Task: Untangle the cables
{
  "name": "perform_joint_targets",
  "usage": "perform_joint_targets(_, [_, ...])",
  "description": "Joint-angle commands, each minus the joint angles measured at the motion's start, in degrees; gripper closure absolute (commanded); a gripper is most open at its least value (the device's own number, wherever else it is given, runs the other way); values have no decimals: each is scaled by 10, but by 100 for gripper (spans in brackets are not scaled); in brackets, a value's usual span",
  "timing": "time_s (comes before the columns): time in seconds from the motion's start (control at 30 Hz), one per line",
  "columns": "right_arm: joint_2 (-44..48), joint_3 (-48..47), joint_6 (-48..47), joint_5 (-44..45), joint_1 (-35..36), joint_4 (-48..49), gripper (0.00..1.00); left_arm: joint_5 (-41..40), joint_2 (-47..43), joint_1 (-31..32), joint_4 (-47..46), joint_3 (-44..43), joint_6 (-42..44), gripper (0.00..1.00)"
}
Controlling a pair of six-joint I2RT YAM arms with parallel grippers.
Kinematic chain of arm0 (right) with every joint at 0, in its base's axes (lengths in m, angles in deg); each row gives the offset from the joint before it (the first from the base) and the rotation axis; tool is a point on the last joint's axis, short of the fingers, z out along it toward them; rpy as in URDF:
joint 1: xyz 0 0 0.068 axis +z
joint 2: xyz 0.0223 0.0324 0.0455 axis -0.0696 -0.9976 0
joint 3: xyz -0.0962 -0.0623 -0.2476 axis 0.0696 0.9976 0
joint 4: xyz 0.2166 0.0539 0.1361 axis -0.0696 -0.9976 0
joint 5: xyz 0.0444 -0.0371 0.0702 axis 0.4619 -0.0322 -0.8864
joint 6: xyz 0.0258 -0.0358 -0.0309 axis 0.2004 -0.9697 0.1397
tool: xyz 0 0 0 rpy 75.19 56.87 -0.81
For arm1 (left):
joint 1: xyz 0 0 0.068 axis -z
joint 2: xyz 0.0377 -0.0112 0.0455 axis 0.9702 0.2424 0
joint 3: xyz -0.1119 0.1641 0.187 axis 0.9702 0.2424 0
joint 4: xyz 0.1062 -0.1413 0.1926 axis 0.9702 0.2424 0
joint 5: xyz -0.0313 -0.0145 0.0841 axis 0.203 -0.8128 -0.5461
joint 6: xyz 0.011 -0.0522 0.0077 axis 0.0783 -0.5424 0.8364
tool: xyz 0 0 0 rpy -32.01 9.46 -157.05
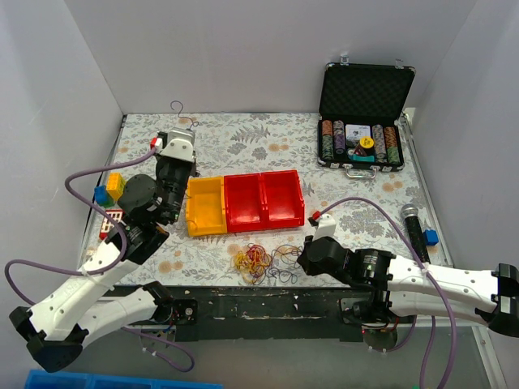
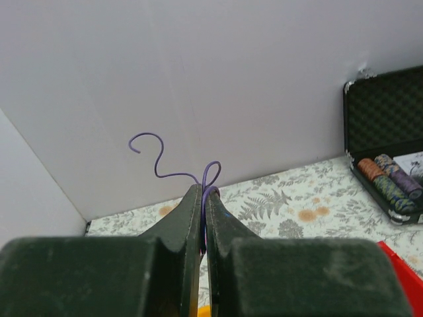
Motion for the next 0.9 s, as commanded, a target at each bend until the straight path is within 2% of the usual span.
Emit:
perform_joint_targets(0.0, [9, 3, 5, -2, 2, 23, 99, -22, 2, -6, -20, 24, 7, 100])
perform_joint_targets(0.3, [32, 18, 10, -5, 3, 21, 99, -8, 20, -41, -45, 55, 15, 100])
perform_joint_targets(0.6, [40, 32, 16, -7, 3, 26, 99, 20, 47, -95, -74, -10, -6, 100])
perform_joint_targets(0.87, [21, 30, 10, -12, 2, 39, 99, 29, 64, -109, -82, -34, -17, 100])
